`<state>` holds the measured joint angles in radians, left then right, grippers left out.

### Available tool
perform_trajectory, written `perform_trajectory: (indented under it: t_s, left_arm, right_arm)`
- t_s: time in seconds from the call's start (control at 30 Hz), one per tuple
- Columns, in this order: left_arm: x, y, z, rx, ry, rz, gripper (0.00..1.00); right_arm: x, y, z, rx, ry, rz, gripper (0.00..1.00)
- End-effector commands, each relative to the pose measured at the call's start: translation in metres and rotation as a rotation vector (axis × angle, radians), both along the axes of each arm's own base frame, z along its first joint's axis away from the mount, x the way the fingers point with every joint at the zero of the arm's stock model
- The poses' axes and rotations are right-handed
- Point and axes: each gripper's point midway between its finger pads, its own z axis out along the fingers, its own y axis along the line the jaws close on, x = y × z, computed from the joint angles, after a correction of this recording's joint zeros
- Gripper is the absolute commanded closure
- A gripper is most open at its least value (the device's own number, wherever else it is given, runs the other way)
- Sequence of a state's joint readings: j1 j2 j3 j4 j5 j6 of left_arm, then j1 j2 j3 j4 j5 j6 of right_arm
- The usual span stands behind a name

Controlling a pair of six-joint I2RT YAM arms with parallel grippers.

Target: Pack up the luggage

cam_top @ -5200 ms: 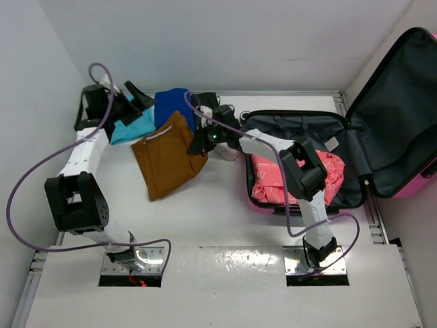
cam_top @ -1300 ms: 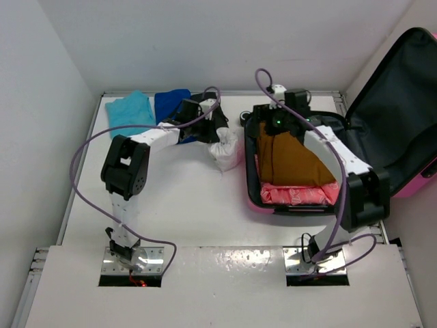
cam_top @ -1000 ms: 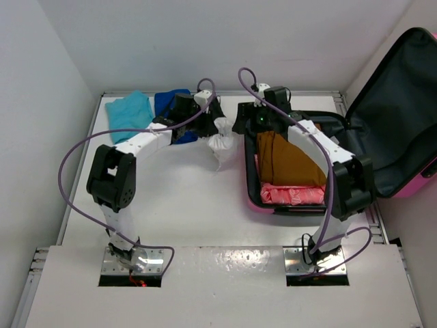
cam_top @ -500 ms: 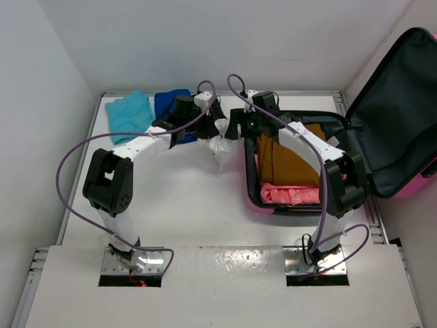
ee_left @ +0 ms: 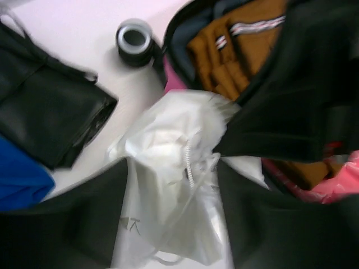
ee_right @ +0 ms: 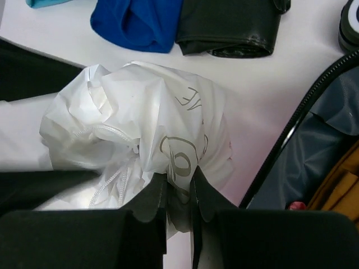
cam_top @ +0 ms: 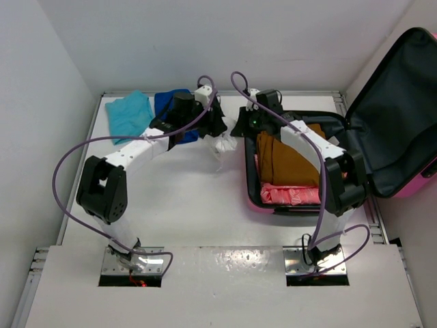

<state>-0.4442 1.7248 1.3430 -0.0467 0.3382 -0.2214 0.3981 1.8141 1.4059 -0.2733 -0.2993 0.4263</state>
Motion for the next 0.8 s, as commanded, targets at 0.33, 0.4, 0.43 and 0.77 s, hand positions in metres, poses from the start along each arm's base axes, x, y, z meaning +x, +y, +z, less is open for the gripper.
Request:
perform_trajectory:
  t_s: [0.33, 0.4, 0.43, 0.77]
  left_arm:
    - [0.03, 0.044, 0.138, -0.165, -0.127, 0.316, 0.0]
    - [0.034, 0.051, 0.121, -0.142, -0.05, 0.358, 0.0]
    - [0.035, 0.054, 0.121, -0.153, -0.041, 0.359, 0.0]
    - [0.032, 0.057, 0.09, -0.153, -0.005, 0.309, 0.0]
  right_arm:
    - [-0.005, -0.107, 0.109, 0.13, -0.208, -0.18, 1.0]
    - [-0.009, -0.144, 0.102, 0.088, -0.181, -0.267, 1.0]
    - [-0.018, -0.155, 0.114, 0.08, -0.205, -0.288, 1.0]
    - [-0.049, -0.311, 0.1, -0.206, -0.199, -0.425, 1.0]
